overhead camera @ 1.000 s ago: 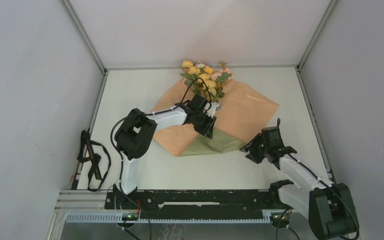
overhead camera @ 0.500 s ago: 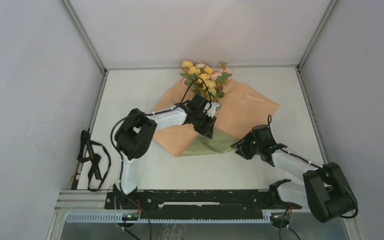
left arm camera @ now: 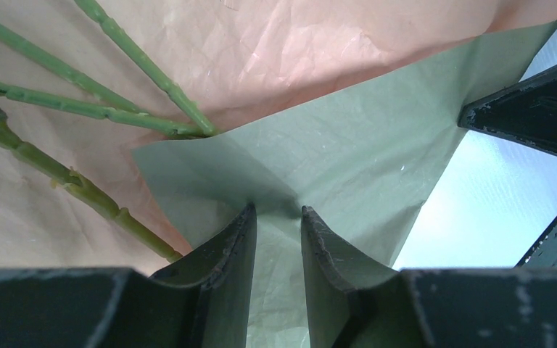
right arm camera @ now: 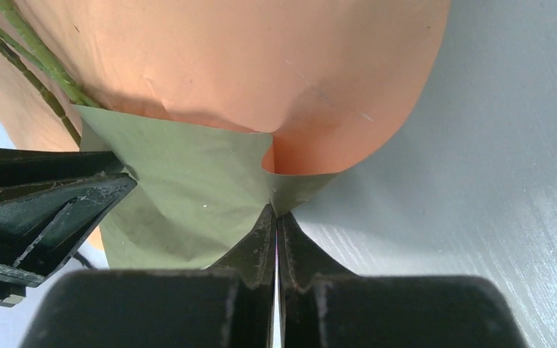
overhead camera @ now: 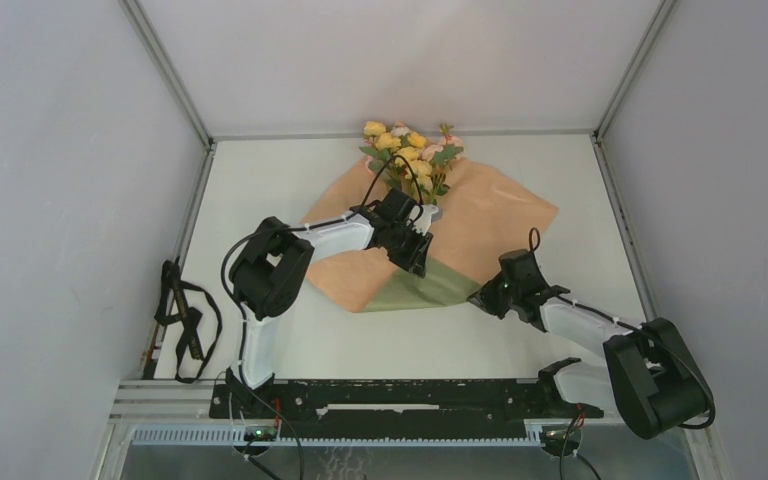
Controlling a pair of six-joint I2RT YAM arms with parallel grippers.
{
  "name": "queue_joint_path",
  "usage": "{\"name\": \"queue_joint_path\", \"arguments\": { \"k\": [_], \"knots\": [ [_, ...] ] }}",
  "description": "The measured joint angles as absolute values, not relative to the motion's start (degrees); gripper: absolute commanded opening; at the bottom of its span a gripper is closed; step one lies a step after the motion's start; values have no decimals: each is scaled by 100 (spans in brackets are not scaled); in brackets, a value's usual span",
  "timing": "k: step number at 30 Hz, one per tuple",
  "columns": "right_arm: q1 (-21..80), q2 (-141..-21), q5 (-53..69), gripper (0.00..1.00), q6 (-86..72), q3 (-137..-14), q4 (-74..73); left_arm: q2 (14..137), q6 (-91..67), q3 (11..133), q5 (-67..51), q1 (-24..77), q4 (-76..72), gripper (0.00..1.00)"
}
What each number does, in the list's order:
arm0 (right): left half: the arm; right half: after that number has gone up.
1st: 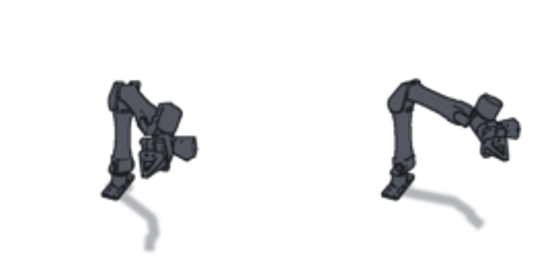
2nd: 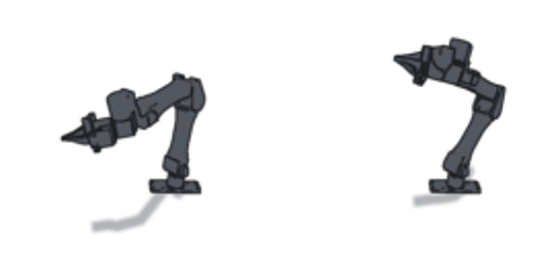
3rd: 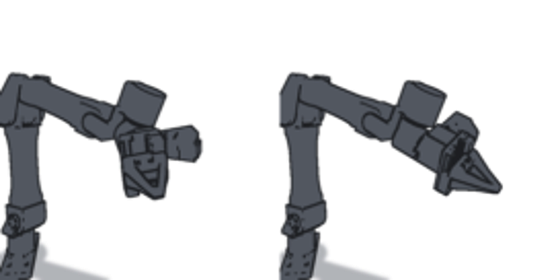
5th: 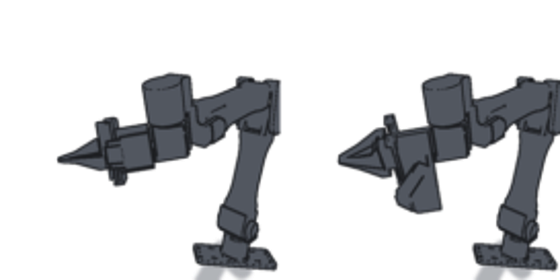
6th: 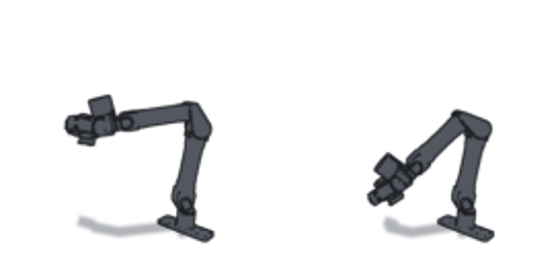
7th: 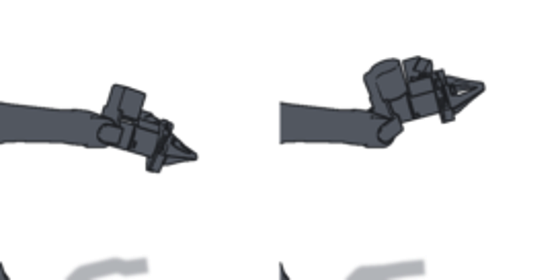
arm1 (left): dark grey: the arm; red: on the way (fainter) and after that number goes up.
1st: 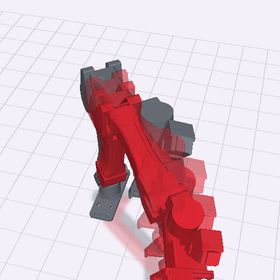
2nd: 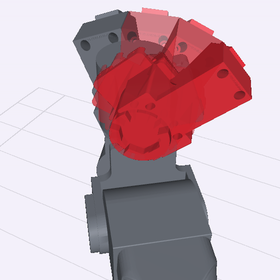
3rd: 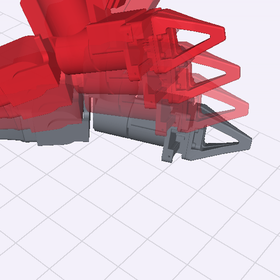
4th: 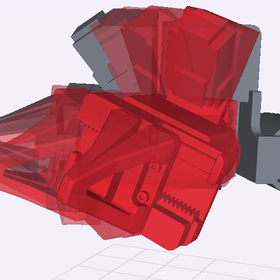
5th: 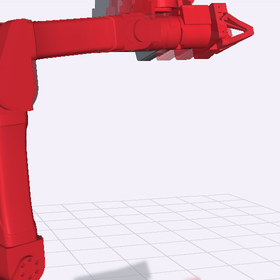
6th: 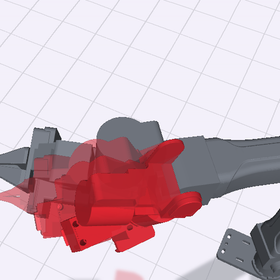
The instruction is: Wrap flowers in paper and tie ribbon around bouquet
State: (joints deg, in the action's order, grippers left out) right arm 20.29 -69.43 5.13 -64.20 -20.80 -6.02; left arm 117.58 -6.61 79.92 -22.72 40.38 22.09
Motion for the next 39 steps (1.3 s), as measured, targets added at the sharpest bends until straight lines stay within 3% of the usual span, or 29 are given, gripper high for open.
{"name": "queue_joint_path", "arguments": {
  "k": [6, 22, 30, 39],
  "knots": [
    [2403, -6901, -119, 0, -6066, -2401, -1092, 11758, -659, 7992, -2265, 4038, 2200, 35],
    [4716, -7435, -3063, 0, -3994, -4495, -2864, 11786, -668, 7992, -2324, 3977, 2185, 35],
    [6145, -8237, -4023, 0, -2408, -5030, -2519, 11824, -698, 7992, -2480, 3883, 2154, 35],
    [6663, -8715, -4121, 0, -1310, -5035, -1861, 11876, -779, 7992, -2768, 3712, 2121, 36]
  ]
}}
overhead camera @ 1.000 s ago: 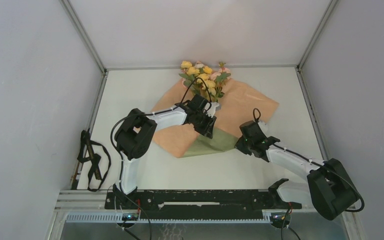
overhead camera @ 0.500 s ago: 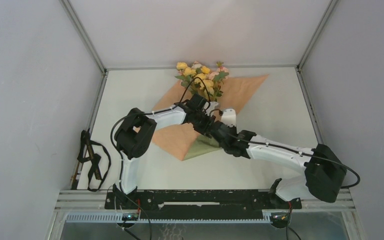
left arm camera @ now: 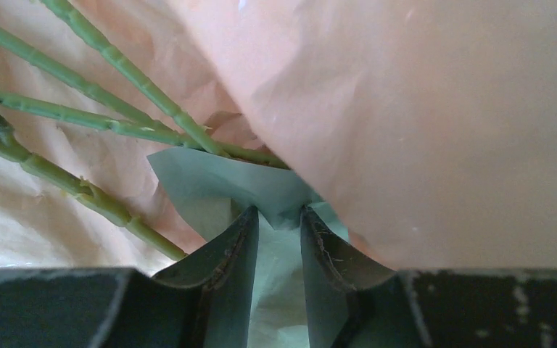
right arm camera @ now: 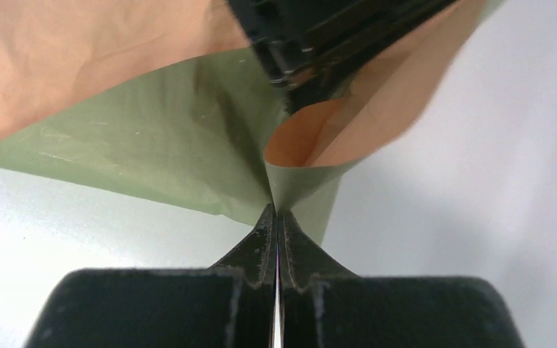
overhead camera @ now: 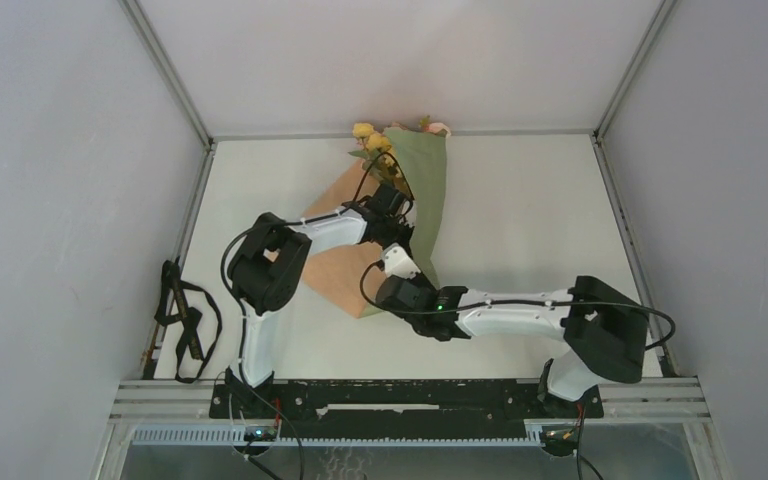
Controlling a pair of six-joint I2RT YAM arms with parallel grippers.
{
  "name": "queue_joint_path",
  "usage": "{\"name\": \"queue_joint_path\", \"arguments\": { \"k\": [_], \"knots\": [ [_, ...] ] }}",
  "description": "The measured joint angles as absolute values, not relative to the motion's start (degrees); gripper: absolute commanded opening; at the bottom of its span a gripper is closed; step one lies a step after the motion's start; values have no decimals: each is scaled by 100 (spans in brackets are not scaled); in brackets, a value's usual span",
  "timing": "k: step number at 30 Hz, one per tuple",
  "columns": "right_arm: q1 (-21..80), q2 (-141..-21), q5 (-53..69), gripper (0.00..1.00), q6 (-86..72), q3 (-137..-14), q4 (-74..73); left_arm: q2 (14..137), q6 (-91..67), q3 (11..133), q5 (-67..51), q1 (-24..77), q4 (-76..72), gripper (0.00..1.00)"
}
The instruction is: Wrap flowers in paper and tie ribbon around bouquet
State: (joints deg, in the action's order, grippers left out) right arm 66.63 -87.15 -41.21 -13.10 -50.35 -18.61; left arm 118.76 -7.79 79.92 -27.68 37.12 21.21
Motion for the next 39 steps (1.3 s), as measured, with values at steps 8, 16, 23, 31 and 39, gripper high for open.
{"name": "queue_joint_path", "arguments": {
  "k": [8, 16, 23, 31, 39],
  "knots": [
    [6722, -9747, -3780, 0, -886, -5043, -1293, 11848, -775, 7992, -3076, 3371, 2150, 50],
    [6729, -10016, -3564, 0, -812, -5072, -1061, 11590, -414, 8007, -3170, 2617, 2845, 60],
    [6729, -10057, -3507, 0, -799, -5107, -1000, 10899, -812, 8009, -3201, 1118, 3000, 67],
    [6729, -10062, -3507, 0, -770, -5109, -996, 9673, -1745, 7085, -3747, 777, 2060, 100],
    [6729, -10075, -3507, 0, -768, -5131, -1004, 10020, -2375, 6805, -4482, 1929, 1426, 82]
  ]
}}
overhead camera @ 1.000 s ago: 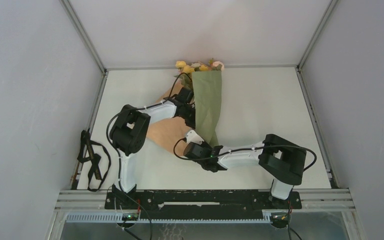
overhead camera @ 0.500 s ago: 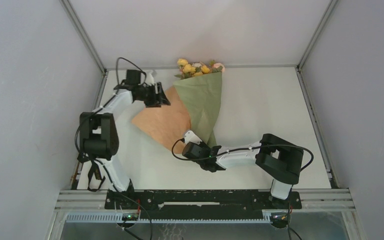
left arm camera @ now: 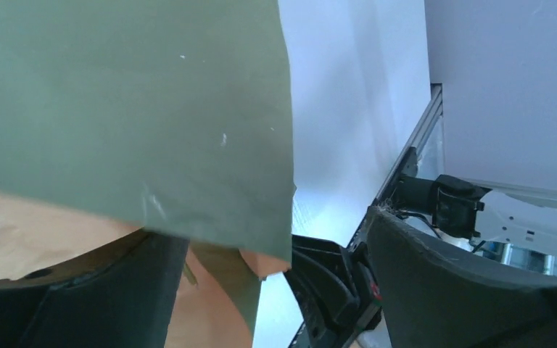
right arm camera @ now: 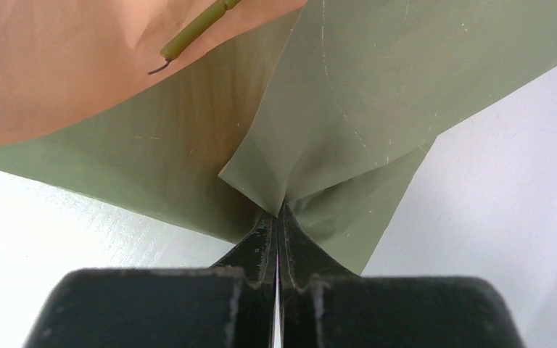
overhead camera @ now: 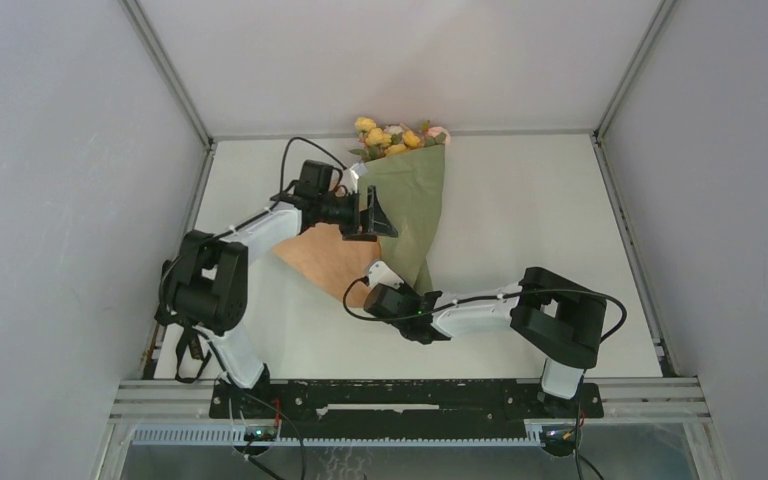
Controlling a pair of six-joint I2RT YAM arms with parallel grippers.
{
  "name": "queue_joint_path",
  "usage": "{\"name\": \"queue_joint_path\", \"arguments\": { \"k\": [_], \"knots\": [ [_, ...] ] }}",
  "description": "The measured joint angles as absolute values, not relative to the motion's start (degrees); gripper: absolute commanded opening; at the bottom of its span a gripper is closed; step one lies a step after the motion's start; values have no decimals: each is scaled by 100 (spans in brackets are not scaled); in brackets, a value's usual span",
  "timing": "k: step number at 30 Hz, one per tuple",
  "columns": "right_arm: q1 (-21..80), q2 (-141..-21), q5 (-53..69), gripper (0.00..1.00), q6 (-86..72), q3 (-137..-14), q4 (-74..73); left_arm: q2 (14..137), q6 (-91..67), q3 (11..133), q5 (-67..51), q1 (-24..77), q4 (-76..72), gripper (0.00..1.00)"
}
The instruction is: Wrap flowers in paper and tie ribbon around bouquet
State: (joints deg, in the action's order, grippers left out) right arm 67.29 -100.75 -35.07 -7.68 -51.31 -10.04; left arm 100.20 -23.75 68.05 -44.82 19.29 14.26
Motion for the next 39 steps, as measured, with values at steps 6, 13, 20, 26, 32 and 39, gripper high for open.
{"name": "queue_joint_path", "arguments": {
  "k": [6, 13, 20, 26, 32, 39],
  "knots": [
    [6744, -10075, -3529, 0, -738, -5131, -1009, 10584, -2877, 6831, -4685, 2064, 1170, 0],
    [6814, -10071, -3623, 29, -650, -5175, -1028, 10735, -2727, 6836, -4407, 1835, 1393, 0],
    [7262, -9242, -3354, 58, -513, -5181, -1872, 11395, -2279, 6845, -3820, 1529, 1619, 0],
    [7008, -7483, -1787, 57, -427, -5273, -2536, 11548, -2084, 6914, -3758, 1531, 1739, 0],
    [5382, -7664, -95, 41, -840, -5367, -1564, 11548, -2040, 6914, -3758, 1531, 1739, 0],
    [4829, -9736, 336, 28, -1719, -5500, -954, 11511, -1916, 6914, -3688, 1531, 1754, 0]
  ]
}}
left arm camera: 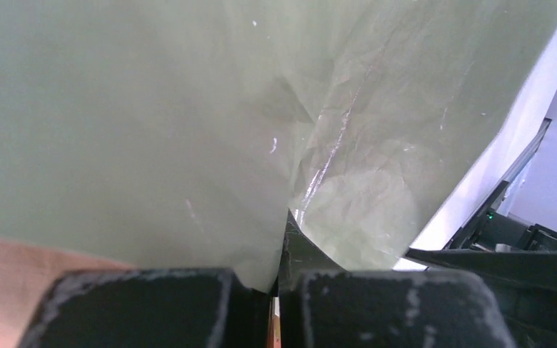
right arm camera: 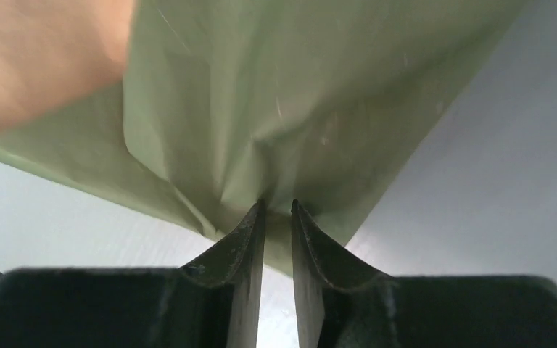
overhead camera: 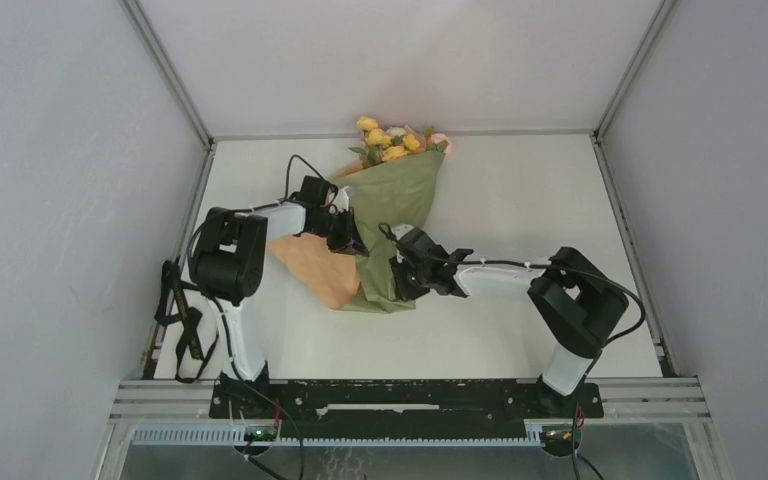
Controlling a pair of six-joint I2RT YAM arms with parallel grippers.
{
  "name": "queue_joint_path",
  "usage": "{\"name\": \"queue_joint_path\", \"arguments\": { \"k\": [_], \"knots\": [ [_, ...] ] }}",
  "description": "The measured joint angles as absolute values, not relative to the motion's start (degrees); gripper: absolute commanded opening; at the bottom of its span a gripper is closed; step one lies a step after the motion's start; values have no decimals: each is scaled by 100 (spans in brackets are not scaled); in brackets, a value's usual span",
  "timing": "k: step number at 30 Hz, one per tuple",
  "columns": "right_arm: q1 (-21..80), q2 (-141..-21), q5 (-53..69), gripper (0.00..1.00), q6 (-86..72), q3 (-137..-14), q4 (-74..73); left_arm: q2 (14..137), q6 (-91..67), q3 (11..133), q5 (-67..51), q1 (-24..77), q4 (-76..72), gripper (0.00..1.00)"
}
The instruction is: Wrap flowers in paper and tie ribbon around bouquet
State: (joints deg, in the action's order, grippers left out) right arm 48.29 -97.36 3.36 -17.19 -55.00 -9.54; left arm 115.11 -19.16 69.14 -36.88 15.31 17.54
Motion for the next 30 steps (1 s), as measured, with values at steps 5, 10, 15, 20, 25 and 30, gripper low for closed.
{"name": "queue_joint_path", "arguments": {
  "k": [5, 10, 15, 20, 25, 30],
  "knots": [
    [4816, -9351, 377, 37, -2228, -4678, -676, 11450, -1789, 6912, -3548, 1525, 1817, 0],
    [4633, -8187, 709, 61, -2622, -3844, -751, 11395, -1649, 6910, -3409, 1511, 1839, 0],
    [3957, -8285, 1160, 63, -2991, -3791, -167, 11378, -1643, 6901, -3361, 1507, 1835, 0],
    [3398, -9284, 1809, 53, -3385, -3905, 733, 11375, -1645, 6899, -3361, 1505, 1835, 0],
    [3242, -9946, 2508, 28, -3745, -4071, 1573, 11369, -1640, 6899, -3347, 1503, 1833, 0],
    [3223, -10193, 2891, 0, -4023, -4042, 1817, 11356, -1623, 6899, -3306, 1496, 1835, 0]
  ]
}}
